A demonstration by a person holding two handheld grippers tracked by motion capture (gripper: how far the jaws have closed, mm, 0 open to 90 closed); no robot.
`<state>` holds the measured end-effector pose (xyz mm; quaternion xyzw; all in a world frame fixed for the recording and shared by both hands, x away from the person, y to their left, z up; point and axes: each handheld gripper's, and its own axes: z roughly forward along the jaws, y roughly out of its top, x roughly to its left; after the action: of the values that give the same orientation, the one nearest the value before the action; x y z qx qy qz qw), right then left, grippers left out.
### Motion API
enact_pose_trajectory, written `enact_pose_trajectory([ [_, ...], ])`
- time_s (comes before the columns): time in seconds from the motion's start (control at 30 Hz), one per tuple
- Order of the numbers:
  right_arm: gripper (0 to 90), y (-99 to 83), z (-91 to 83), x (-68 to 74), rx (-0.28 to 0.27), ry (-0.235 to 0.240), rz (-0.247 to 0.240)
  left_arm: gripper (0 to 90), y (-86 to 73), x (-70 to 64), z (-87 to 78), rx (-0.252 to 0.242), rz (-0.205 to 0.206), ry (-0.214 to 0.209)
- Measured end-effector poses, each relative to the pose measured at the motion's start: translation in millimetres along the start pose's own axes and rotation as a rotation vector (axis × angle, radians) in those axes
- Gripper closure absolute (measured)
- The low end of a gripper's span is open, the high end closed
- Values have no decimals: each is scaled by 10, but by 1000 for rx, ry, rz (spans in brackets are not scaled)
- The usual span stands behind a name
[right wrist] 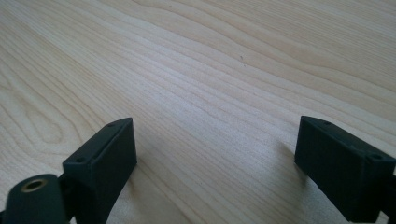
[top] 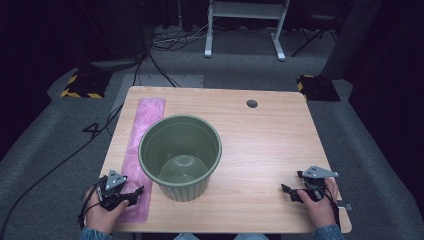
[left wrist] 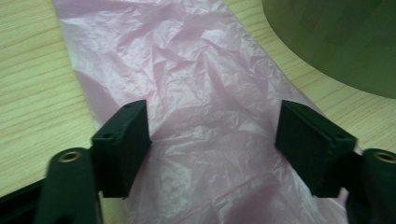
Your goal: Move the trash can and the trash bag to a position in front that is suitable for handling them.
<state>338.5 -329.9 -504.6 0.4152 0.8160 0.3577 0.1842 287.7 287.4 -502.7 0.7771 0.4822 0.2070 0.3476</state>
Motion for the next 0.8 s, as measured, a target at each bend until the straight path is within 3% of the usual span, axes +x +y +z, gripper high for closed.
enact_pose_trajectory([
  [0.27, 126, 0, -1, 0, 0, 0, 0, 285, 104, -38, -112, -34, -3, -26],
  [0.4, 127, 0, -2, 3, 1, -2, 2, 285, 222, -63, -197, -58, -9, -41],
  [0.5, 179, -11, -22, 13, -7, 3, 8, 286, 365, -57, -303, -102, -23, -29],
  [0.53, 179, -11, -22, 13, -7, 3, 8, 287, 365, -57, -303, -102, -23, -29],
  [0.57, 257, -10, -44, 26, -7, 1, 12, 293, 423, -29, -306, -127, -31, -28],
  [0.8, 291, 79, -186, 71, -68, -6, 15, 326, 530, 10, -141, -135, -35, -33],
])
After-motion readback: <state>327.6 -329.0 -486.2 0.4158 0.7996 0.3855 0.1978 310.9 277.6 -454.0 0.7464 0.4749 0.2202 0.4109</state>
